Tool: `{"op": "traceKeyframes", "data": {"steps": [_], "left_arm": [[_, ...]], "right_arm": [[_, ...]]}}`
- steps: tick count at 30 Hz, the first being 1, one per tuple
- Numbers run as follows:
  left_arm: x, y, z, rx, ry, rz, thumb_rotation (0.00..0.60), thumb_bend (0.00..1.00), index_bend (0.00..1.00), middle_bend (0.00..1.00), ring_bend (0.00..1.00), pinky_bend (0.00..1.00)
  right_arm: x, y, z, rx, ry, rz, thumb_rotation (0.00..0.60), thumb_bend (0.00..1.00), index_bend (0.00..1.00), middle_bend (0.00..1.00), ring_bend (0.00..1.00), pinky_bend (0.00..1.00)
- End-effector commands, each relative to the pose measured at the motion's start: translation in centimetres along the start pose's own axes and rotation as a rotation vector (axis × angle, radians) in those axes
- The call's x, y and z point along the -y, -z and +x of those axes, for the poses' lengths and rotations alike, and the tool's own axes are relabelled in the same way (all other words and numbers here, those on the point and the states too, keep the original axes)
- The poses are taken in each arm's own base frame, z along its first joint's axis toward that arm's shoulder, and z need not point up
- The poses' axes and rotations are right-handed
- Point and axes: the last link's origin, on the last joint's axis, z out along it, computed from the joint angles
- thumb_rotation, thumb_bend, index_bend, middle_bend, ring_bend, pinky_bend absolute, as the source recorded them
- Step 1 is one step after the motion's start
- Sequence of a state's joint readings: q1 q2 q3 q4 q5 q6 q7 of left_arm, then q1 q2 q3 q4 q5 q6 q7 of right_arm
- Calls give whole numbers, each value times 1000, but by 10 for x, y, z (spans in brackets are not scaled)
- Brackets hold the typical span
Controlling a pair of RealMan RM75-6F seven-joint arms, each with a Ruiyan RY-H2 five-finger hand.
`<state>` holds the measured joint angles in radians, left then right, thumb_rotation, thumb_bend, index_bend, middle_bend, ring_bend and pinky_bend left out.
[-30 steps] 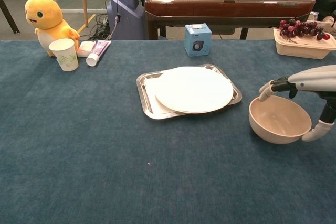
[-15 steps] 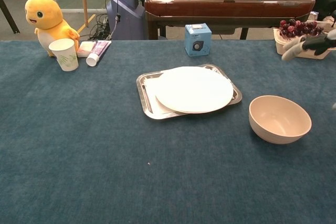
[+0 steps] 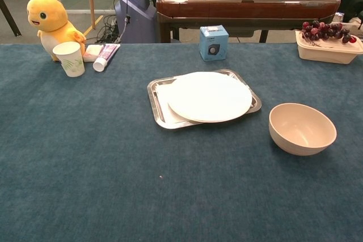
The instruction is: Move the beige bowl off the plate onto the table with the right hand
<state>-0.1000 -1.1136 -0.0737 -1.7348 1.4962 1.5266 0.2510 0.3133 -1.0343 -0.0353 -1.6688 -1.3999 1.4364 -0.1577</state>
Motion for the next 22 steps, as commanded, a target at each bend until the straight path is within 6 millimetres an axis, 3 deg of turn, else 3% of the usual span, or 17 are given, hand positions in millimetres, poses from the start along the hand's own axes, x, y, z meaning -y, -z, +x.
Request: {"op": "traceKeyframes", "data": {"steps": [1, 11, 22], "left_arm": [[-1, -1, -2, 9, -6, -3, 600, 324, 0, 0, 0, 0], [-2, -3, -3, 8, -10, -4, 600, 324, 0, 0, 0, 0], [-1, -6, -7, 23, -16, -4, 600, 324, 0, 0, 0, 0]], "right_arm": [[-6, 9, -10, -49, -17, -23, 600, 141, 0, 26, 0, 117], [-13, 20, -5, -129, -33, -51, 600, 143, 0, 27, 0, 117], [-15, 16, -9, -100, -40, -52, 600, 142, 0, 27, 0, 117]]}}
